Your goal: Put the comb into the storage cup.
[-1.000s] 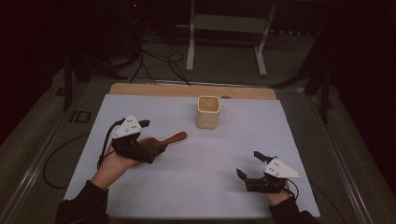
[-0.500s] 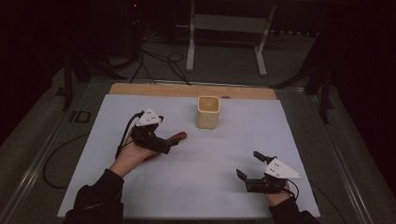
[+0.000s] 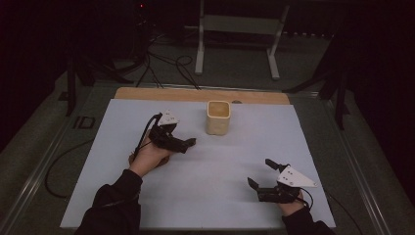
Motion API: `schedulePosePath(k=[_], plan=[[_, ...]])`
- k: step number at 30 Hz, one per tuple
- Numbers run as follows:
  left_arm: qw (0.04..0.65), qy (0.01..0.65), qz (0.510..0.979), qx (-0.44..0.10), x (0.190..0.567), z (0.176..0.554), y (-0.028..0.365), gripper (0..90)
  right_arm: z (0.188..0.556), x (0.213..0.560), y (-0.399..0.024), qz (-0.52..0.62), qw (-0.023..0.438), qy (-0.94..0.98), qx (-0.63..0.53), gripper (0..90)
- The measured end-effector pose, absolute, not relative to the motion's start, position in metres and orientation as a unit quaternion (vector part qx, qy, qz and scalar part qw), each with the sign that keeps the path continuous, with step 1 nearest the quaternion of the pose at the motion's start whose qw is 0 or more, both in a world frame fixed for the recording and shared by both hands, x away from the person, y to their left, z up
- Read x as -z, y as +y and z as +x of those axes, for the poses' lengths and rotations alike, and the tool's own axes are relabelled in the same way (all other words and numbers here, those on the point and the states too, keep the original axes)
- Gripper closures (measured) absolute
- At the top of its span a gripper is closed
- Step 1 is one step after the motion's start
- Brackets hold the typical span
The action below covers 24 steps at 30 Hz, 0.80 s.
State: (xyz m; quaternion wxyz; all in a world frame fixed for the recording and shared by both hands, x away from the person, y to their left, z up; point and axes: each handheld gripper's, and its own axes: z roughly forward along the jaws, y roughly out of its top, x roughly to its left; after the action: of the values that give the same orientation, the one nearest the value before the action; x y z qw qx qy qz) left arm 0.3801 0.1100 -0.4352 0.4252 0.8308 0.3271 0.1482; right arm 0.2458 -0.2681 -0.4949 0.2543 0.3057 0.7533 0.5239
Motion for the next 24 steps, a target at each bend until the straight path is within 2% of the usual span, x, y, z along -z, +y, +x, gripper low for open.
schedulePosePath(k=[4,9,11,16,24], plan=[[0.423,0.331,0.830,-0.148,0.439,0.386,0.108,5.9,0.246,0.495,-0.268,0.304,0.254,0.754,-0.524,9.0],[0.422,0.334,0.830,-0.143,0.447,0.392,0.106,11.4,0.246,0.495,-0.268,0.306,0.251,0.754,-0.525,9.0],[0.423,0.333,0.831,-0.141,0.450,0.394,0.105,19.9,0.246,0.495,-0.268,0.304,0.251,0.755,-0.524,9.0],[0.411,0.338,0.835,-0.142,0.456,0.398,0.101,24.5,0.245,0.494,-0.268,0.304,0.252,0.754,-0.526,9.0],[0.390,0.388,0.823,-0.144,0.464,0.409,0.101,44.9,0.246,0.495,-0.268,0.303,0.250,0.755,-0.525,9.0]])
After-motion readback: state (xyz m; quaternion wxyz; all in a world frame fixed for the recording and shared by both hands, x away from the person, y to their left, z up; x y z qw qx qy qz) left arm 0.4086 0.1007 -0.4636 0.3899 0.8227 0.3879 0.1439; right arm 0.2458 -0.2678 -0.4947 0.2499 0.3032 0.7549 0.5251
